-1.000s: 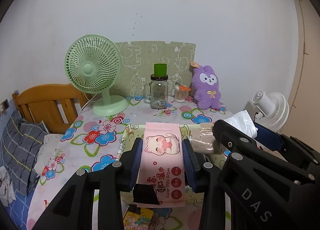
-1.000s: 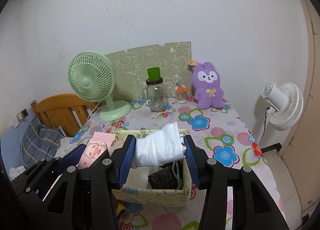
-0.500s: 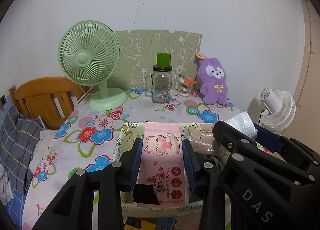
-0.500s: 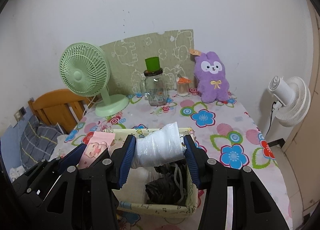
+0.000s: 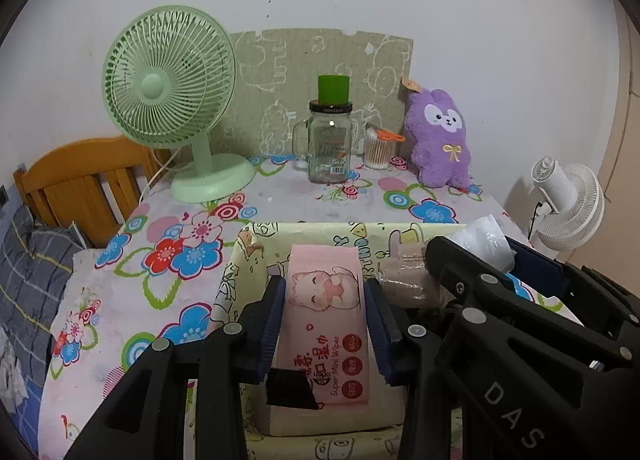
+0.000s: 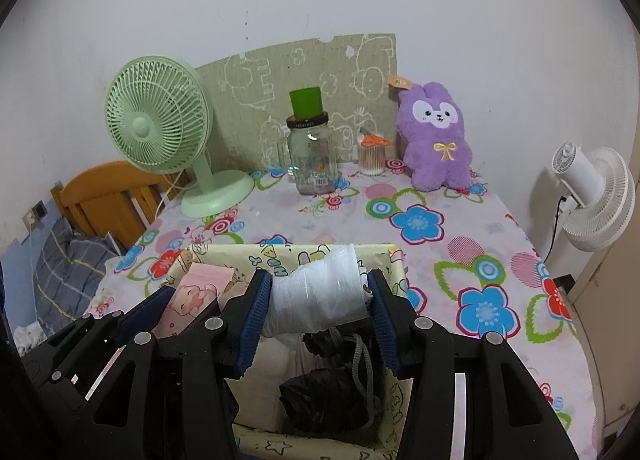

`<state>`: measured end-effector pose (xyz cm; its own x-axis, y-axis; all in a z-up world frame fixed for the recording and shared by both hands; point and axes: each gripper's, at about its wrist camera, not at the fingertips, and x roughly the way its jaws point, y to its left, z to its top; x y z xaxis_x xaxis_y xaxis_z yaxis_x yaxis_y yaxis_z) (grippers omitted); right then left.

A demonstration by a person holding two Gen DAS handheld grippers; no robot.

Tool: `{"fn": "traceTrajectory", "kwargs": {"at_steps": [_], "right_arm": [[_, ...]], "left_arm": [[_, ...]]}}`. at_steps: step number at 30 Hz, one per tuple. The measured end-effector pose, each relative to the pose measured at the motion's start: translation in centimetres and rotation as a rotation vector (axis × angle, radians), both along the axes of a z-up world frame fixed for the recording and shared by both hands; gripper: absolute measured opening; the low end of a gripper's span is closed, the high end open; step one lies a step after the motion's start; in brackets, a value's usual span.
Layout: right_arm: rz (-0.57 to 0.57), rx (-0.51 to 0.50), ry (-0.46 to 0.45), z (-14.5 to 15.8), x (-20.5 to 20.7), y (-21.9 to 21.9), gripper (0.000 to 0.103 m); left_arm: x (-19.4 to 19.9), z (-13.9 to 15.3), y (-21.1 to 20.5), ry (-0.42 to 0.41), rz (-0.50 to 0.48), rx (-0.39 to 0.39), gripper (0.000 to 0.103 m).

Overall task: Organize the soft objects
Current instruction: 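Open the left tool to drop the wipes while the right lowers and releases the bundle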

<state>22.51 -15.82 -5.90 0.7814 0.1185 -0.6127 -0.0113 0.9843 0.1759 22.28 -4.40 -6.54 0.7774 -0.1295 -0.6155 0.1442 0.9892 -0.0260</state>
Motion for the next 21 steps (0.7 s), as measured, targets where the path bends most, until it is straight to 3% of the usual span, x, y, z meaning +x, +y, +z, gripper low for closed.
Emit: {"fn": "traceTrajectory", "kwargs": {"at_steps": [2, 4, 16, 18, 20, 21], "right_arm": [[0.003, 0.001, 0.004, -0.2, 0.3, 0.1, 0.052], [0.005, -0.002, 0.004, -0.4, 0.5, 0.3, 0.052], [0.013, -0.03, -0.002, -0.9, 1.9, 1.3, 0.056], [0.019, -0.035, -0.01, -0.9, 2.0, 1.3, 0.063], [0.036, -0.026, -0.026, -0.7, 1.8, 1.5, 0.079], [0.043, -0.025, -0.035, -0.6, 1.7, 1.6, 0.082]], "left_arm": [[0.3, -0.2, 0.3, 0.009, 0.02, 0.001, 0.056], [0.5, -0.3, 0.7, 0.015, 0.049, 0.007, 0.063], [0.9, -0.7, 1.3, 0.035, 0.042, -0.001, 0.069], [0.8, -0.7, 1.2, 0.036, 0.034, -0.005, 0.072], [0.8, -0.6, 1.2, 0.036, 0.029, -0.009, 0.074], [0.8, -0.6, 1.2, 0.034, 0.027, -0.011, 0.075]]}}
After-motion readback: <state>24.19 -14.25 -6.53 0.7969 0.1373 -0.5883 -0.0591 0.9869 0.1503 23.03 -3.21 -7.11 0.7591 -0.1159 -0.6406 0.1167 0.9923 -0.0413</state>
